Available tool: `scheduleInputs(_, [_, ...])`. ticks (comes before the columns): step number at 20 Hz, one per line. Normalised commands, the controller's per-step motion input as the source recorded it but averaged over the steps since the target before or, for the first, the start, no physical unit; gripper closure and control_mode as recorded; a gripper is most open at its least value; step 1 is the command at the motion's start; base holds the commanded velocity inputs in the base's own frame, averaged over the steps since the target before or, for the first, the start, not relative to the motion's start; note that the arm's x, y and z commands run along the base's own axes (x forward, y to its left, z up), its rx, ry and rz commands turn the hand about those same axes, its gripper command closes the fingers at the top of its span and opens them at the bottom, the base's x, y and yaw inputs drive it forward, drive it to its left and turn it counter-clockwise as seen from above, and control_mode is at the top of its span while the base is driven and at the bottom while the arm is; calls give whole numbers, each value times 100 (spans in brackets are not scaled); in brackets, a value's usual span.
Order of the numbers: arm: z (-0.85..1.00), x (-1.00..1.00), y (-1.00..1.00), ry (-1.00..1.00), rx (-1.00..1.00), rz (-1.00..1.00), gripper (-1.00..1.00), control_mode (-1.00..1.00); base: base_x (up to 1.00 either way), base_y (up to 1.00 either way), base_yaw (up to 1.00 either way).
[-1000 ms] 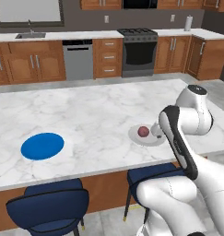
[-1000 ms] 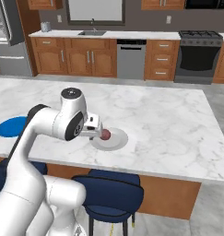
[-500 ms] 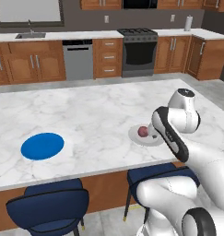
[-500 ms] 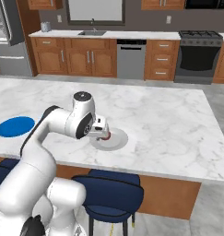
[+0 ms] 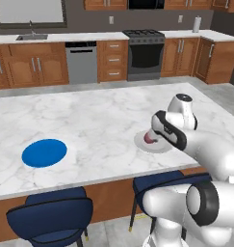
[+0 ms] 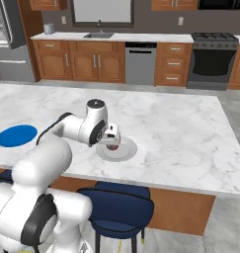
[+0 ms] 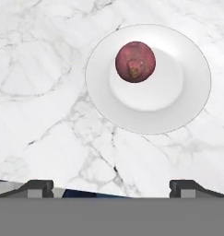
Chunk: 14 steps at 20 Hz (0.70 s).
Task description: Transport the fish and onion to the fridge. Place the fish on the rack containing meat and place the onion on the rack containing the vegetable, ensuring meats and vegetables are on different racks.
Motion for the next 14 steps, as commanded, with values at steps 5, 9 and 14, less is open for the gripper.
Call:
scheduleInputs(5, [-20,52,0,0,0,0,-100,-100,0,0,0])
scheduleInputs(9, [-26,51,0,0,0,0,-100,-100,0,0,0])
scheduleInputs(14, [-34,43,-5,0,0,0,-100,-100,0,0,0])
